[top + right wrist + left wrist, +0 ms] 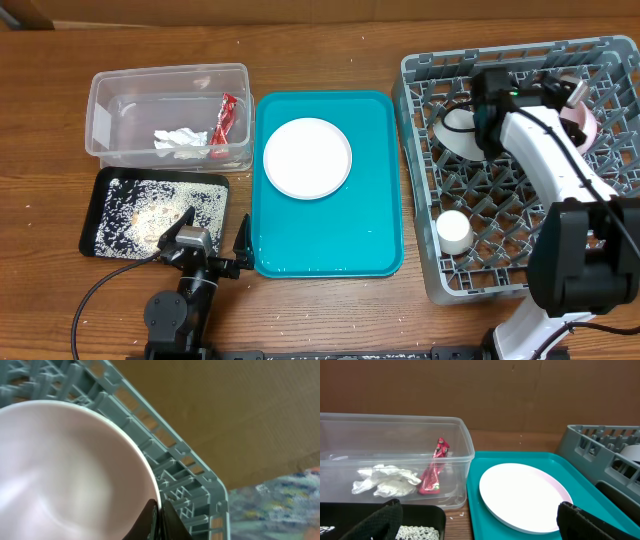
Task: Sort waste into correct bins and load items into the dishwasher
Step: 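Place the pink bowl upright in the grey rack and open the gripper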
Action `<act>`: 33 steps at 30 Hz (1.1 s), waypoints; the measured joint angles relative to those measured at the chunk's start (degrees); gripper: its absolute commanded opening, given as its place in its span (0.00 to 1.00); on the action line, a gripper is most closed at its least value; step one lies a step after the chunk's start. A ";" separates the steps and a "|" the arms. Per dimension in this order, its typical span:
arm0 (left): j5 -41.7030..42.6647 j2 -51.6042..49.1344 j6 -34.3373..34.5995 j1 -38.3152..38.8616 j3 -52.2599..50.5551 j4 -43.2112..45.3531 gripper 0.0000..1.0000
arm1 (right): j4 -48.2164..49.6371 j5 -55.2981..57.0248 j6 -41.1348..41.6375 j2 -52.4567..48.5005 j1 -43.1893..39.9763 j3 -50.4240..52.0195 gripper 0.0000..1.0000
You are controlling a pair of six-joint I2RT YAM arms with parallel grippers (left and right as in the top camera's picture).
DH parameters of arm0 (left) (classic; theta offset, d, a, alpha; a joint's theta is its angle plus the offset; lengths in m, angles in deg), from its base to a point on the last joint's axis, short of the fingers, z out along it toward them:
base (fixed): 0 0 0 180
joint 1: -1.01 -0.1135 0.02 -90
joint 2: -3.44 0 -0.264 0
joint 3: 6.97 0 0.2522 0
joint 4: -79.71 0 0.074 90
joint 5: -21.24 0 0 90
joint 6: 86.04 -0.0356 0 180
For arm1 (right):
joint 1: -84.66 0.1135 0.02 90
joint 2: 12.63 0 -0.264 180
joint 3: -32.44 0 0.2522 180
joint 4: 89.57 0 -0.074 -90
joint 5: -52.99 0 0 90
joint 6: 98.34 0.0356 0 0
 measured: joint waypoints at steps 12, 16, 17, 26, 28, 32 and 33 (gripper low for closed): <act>0.02 0.00 0.00 -0.02 0.00 0.00 1.00 | -1.73 4.42 -0.24 -0.35 3.45 0.00 0.04; 0.02 0.00 0.00 0.00 0.00 0.00 1.00 | -1.92 6.60 -0.42 -0.37 3.34 0.00 0.04; 0.02 0.00 0.00 0.00 0.00 0.00 1.00 | -1.84 7.19 -0.44 -0.37 3.34 0.00 0.04; 0.02 0.00 0.00 -0.02 0.00 0.00 1.00 | 3.19 7.78 -3.19 -0.42 3.26 0.00 0.04; 0.02 0.00 0.00 0.00 0.00 -0.02 1.00 | 6.34 7.93 -6.16 -0.63 3.23 0.00 0.04; 0.00 0.00 0.00 0.00 0.00 0.00 1.00 | 8.52 8.72 -11.58 -1.18 3.13 0.00 0.04; 0.02 0.00 0.00 -0.02 0.00 0.00 1.00 | 8.17 8.87 -12.39 -1.22 3.10 0.00 0.04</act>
